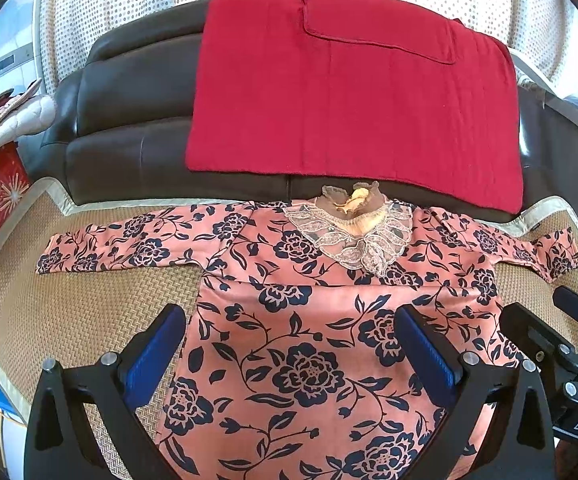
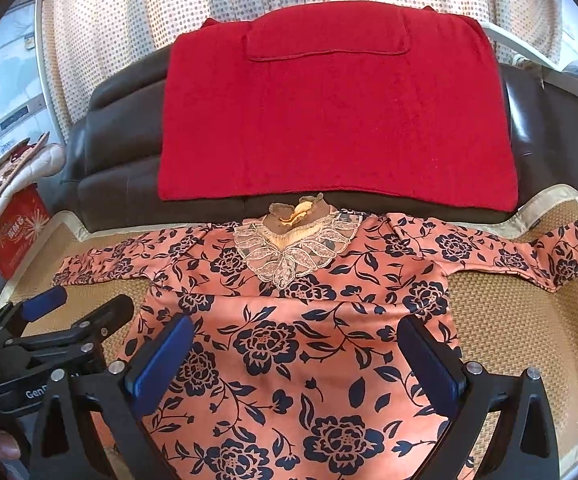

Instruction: Fold small clothes

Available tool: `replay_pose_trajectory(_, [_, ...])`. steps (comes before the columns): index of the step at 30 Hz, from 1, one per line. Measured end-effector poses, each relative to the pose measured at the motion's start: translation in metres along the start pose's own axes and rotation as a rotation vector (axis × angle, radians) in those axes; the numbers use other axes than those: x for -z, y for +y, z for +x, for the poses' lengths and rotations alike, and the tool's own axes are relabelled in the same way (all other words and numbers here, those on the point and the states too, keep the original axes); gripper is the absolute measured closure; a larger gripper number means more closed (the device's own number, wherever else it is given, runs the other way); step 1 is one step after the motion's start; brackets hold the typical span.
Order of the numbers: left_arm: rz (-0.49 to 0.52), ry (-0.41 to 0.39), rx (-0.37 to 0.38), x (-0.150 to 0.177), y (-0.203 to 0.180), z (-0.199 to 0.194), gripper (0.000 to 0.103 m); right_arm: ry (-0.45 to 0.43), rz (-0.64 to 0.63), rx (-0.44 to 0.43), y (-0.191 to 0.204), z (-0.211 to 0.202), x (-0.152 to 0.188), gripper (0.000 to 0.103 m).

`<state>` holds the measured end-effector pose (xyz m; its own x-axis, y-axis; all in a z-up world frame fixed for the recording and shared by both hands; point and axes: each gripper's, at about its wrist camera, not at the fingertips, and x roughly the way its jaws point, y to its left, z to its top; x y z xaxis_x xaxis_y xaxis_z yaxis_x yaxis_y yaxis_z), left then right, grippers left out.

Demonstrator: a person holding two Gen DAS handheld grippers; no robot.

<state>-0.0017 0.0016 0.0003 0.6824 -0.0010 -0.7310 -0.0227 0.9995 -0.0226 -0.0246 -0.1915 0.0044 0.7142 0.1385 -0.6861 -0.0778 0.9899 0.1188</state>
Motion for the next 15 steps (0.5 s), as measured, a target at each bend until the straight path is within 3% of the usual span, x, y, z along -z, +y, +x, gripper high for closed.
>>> replay_pose_trajectory(15, [0.022, 0.027, -0.023, 0.0004, -0.003, -0.0004, 0.0, 0.0, -0.001, 0.002, 0.0013, 0.0012, -0.0002, 0.0])
